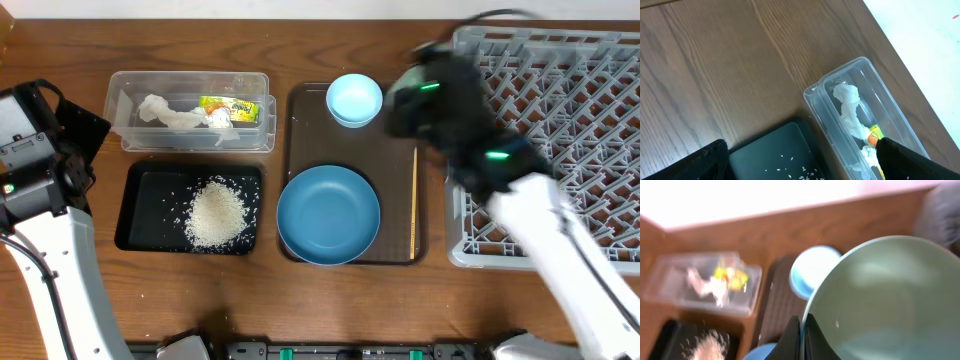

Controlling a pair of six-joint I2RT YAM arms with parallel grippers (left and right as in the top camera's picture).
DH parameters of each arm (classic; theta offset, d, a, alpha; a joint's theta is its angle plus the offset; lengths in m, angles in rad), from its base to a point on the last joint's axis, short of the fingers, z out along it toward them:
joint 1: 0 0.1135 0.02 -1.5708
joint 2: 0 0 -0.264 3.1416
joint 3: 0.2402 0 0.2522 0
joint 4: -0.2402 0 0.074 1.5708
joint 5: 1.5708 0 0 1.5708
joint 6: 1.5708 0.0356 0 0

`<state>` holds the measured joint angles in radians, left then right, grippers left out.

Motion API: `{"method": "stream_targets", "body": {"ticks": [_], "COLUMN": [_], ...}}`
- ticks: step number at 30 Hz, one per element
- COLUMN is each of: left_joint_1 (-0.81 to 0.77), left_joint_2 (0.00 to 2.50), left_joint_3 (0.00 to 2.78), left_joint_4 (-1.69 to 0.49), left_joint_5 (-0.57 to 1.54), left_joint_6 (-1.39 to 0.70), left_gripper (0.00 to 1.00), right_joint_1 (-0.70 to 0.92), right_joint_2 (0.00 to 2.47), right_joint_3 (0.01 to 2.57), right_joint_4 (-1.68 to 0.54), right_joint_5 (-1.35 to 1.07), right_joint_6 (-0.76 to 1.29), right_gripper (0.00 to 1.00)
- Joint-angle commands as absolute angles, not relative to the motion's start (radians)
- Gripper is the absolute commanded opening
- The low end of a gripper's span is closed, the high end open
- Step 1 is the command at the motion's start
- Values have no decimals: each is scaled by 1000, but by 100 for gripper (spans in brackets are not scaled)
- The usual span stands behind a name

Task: Sort waste into correct bins and load items into the dishwasher rack
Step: 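Lower the green bowl upside down into the dish rack and release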

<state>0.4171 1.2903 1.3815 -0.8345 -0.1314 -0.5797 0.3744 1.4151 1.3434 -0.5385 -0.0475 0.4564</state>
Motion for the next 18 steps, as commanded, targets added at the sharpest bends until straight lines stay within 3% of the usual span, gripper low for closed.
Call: {"method": "stream_targets", "body": {"ticks": [1, 9, 14, 18], "left_joint_1": [422, 422, 421, 421], "left_joint_2": [1294, 1294, 1294, 1294], "left_joint_3": [1391, 1391, 1391, 1391], "left_joint_4": [-837, -837, -837, -837], "left_joint_5": [-143, -143, -143, -143], "left_joint_6": [-585, -585, -585, -585], "left_gripper": [96, 96, 96, 96], "right_joint_1": [176, -354, -489, -524], "right_joint_2": [1357, 1422, 1532, 1623], "right_joint_3": [1354, 1348, 1338, 1338], "right_joint_4": [-570, -603, -603, -588], "right_joint_5": [-254, -814, -1060, -1112], "right_joint_6": [392, 287, 226, 221], "right_gripper": [1, 1, 1, 1]}}
